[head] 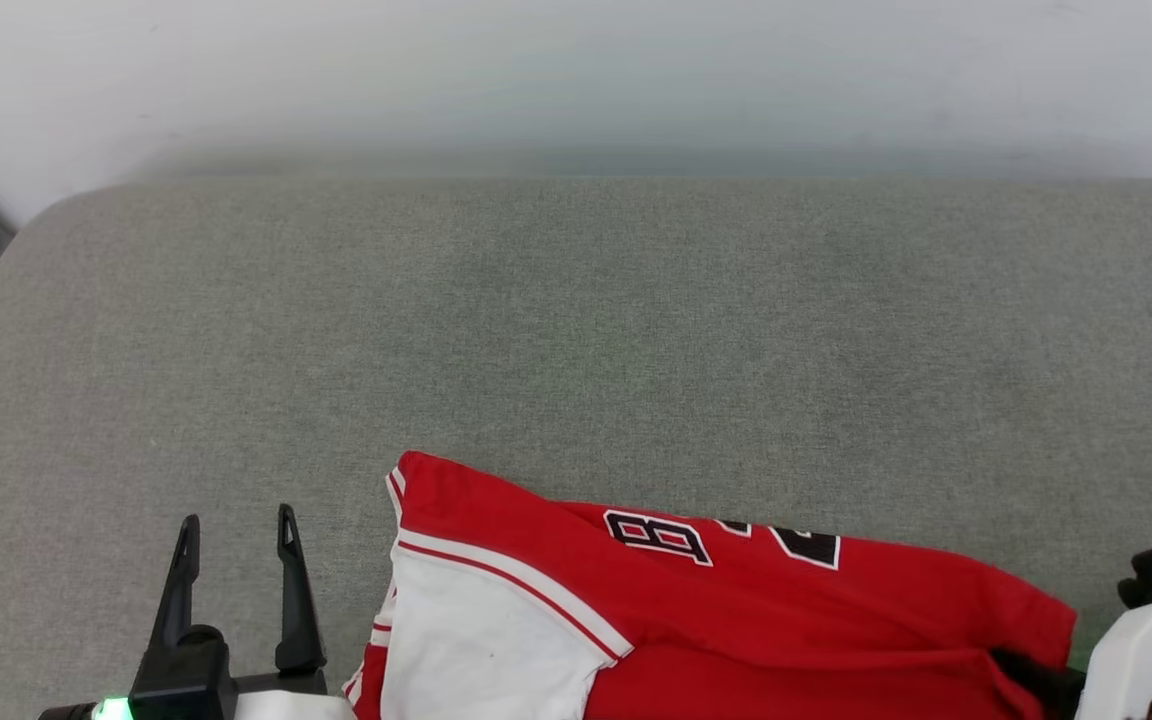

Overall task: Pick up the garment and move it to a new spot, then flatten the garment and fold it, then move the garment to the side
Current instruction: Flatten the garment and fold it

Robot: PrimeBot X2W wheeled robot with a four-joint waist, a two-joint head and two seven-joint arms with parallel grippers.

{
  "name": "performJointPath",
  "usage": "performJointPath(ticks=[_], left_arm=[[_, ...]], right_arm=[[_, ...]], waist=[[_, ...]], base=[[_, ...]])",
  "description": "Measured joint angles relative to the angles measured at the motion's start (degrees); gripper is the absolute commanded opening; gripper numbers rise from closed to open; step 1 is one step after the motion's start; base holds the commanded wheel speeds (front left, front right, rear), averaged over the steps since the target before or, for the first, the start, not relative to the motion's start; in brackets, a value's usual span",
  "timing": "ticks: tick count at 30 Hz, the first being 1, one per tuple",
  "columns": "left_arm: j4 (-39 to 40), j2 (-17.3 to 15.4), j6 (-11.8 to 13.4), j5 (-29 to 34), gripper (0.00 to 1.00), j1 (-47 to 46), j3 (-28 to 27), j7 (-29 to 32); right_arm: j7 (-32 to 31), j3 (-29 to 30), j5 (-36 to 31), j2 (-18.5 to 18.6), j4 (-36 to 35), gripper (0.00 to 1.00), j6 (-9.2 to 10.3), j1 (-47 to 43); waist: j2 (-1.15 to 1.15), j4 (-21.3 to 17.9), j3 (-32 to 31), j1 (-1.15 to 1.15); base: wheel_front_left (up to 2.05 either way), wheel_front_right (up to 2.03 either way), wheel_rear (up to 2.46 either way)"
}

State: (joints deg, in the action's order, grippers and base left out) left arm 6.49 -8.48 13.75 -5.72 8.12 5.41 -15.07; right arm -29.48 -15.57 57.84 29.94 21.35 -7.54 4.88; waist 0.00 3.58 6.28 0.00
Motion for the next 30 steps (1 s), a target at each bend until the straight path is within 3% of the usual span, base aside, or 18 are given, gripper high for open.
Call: performJointPath(ticks=[3,9,13,21,26,30], left_arm=[[-0.1,0.7,-0.7,1.2,1.00,0.7,-0.9,0.0],[-0.7,2.0,-2.2,3.1,1.00,2.1,-2.2,0.0],[-1.2,2.2,-3.0,3.6,1.00,2.4,-2.4,0.0],[-1.9,2.7,-4.2,4.0,1.00,3.4,-3.2,0.0],[-2.2,3.2,-4.8,4.0,1.00,3.6,-3.7,0.0],[-2.5,3.5,-5.4,4.0,1.00,3.2,-4.0,0.0]], right_arm=[[-0.6,0.7,-0.3,2.2,-0.1,0.00,0.00,0.2],[-2.7,4.8,-3.1,10.1,1.8,0.00,0.02,1.7],[-5.5,5.9,-4.1,12.4,2.6,0.00,0.03,2.1],[-13.1,3.6,-0.8,12.3,-9.6,0.00,0.04,0.4],[-17.1,2.4,2.1,9.2,-19.9,0.00,0.04,0.5],[-19.8,-0.7,0.7,7.1,-24.0,0.00,0.04,3.0]], waist=[[0.00,-0.2,-0.7,0.00],[0.00,-0.6,-2.1,0.00],[0.00,-0.7,-2.8,0.00],[0.00,-0.5,-4.2,0.00],[0.00,-0.6,-4.1,0.00],[0.00,-0.4,-3.3,0.00]], base=[[0.00,0.00,0.00],[0.00,0.00,0.00],[0.00,0.00,0.00],[0.00,0.00,0.00],[0.00,0.00,0.00],[0.00,0.00,0.00]])
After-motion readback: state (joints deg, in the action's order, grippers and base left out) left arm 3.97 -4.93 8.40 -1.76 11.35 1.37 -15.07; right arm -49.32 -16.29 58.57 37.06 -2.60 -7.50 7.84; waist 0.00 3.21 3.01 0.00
